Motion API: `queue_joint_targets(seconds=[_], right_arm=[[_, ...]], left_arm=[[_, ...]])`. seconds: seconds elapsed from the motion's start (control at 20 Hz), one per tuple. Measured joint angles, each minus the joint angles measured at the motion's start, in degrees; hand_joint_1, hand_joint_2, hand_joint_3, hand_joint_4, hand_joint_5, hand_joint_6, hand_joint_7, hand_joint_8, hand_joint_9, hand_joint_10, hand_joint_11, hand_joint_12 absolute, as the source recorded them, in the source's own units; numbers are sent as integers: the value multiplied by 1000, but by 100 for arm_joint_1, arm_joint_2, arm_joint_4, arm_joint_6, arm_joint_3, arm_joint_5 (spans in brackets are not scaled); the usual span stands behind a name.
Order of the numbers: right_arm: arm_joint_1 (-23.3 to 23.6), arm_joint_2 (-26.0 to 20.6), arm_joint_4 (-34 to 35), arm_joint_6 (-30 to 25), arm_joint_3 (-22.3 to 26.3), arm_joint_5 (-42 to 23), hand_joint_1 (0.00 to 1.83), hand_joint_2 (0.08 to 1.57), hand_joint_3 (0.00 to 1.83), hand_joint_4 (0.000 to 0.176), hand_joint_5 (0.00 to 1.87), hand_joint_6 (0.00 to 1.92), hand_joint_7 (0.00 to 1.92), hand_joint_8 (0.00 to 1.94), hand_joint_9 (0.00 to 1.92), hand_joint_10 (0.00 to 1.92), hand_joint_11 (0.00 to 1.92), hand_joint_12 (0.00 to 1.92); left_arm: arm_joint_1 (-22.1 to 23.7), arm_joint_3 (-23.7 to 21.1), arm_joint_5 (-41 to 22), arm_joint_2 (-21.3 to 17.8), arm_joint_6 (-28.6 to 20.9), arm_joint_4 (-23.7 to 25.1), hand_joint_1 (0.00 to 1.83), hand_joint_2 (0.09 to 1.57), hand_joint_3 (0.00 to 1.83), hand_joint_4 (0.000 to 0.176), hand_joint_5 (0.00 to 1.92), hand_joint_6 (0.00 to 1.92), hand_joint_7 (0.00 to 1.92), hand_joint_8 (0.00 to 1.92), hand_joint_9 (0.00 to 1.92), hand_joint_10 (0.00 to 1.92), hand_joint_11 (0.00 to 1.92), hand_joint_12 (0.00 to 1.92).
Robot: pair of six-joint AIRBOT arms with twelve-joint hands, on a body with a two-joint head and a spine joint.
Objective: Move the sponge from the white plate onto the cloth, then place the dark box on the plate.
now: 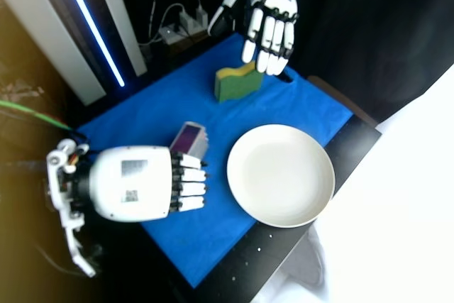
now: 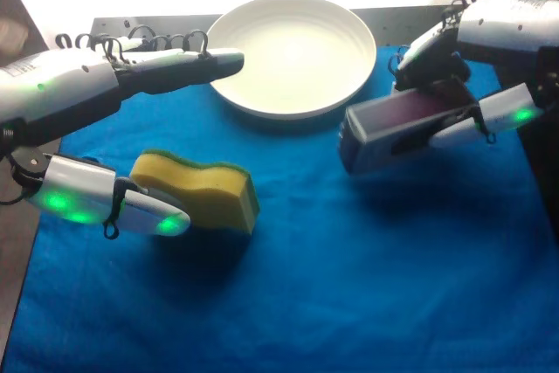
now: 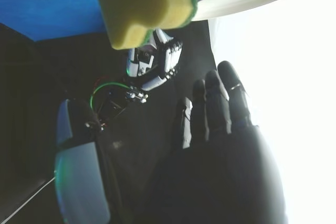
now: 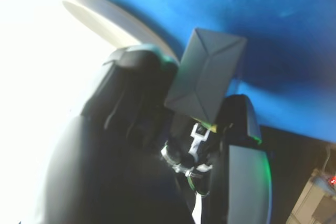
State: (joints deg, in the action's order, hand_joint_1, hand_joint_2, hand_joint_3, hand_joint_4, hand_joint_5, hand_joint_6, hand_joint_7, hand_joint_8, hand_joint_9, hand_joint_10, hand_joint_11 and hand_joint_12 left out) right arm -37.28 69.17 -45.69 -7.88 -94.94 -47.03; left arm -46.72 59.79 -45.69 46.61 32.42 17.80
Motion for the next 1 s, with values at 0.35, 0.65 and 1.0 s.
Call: queue_joint_targets(seconds=[0.35,0.65,1.0], right_arm=[[911,20,588,387,-212,-623,1276,1018,3,0,1117,702,1292,563,1202,741,963,1238],[1091,1335,944,402,-1303,208,1301,1037,0,0,1001,953,1288,520,1300,696,1133,1079],[1272,1917,573,151,-2063,1163,1374,1025,1,0,971,1059,1276,532,1217,635,655,1224]], left_arm=[[-83,-22,-164,0,70,-162,778,868,0,128,156,9,263,3,226,0,0,760],[-39,90,-221,151,81,-186,824,820,0,171,191,4,290,1,238,3,0,702],[286,210,-173,372,79,66,837,837,1,122,178,5,284,2,242,1,0,724]])
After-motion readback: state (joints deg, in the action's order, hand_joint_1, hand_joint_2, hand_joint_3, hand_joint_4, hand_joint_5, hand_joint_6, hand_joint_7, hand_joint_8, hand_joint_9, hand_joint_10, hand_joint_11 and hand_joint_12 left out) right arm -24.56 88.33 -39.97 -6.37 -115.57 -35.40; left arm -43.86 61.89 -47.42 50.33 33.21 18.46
